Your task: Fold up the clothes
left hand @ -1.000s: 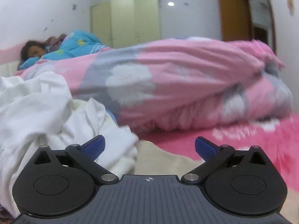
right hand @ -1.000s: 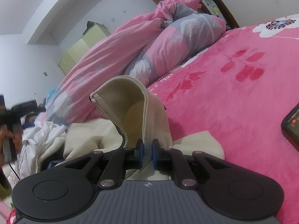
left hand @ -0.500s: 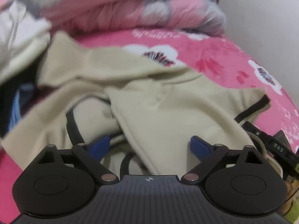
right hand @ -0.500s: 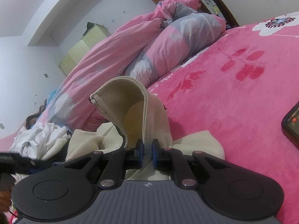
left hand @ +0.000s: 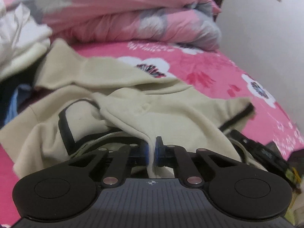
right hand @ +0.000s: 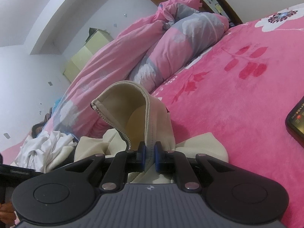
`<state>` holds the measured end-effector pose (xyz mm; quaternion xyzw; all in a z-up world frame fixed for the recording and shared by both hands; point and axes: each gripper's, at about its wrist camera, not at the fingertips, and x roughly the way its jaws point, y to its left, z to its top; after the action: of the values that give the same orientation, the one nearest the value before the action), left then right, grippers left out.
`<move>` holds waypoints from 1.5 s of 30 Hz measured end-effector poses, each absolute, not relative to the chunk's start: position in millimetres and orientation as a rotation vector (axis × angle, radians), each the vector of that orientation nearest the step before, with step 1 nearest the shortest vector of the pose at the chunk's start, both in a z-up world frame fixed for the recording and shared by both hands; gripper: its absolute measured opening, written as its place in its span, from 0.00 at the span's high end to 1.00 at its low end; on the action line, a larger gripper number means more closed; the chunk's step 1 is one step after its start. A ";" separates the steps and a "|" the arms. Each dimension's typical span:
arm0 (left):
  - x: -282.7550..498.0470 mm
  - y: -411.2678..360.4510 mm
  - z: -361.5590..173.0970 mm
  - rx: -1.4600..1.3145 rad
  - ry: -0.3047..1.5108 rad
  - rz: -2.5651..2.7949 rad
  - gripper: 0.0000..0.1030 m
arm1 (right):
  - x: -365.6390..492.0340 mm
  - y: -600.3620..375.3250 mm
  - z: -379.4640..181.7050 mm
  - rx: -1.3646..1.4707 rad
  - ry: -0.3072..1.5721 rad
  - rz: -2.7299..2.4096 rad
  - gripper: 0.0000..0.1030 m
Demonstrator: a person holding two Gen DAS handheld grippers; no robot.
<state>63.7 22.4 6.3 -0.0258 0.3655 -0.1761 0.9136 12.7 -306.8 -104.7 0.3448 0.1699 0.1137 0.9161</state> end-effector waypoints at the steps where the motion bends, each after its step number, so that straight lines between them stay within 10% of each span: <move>1: 54.1 19.9 9.5 -0.032 0.729 -0.385 0.96 | 12.7 -306.7 -104.6 0.710 0.349 0.234 0.91; 17: -107.9 -44.7 -9.4 0.566 0.522 -0.829 0.96 | 10.7 -302.1 -96.2 0.656 0.413 0.239 0.88; 20: -122.8 -40.9 -19.8 0.679 0.497 -0.813 0.73 | -0.1 -303.2 -84.5 0.614 0.424 0.241 0.80; 31: -137.0 3.4 -7.7 0.543 0.494 -0.788 0.51 | -17.0 -278.4 4.3 0.576 0.372 0.462 0.55; 38: -150.5 58.0 10.2 0.443 0.480 -0.622 0.45 | 63.6 -229.9 -17.3 0.636 0.839 0.768 0.55; 45: -95.8 88.7 29.3 0.255 0.489 -0.454 0.40 | -35.2 -253.5 -29.1 0.392 0.777 0.926 0.55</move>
<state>-95.8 88.7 29.3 0.1248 0.2395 -0.2223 0.9368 -35.2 -253.5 -29.1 0.1829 0.3629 0.4325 0.8049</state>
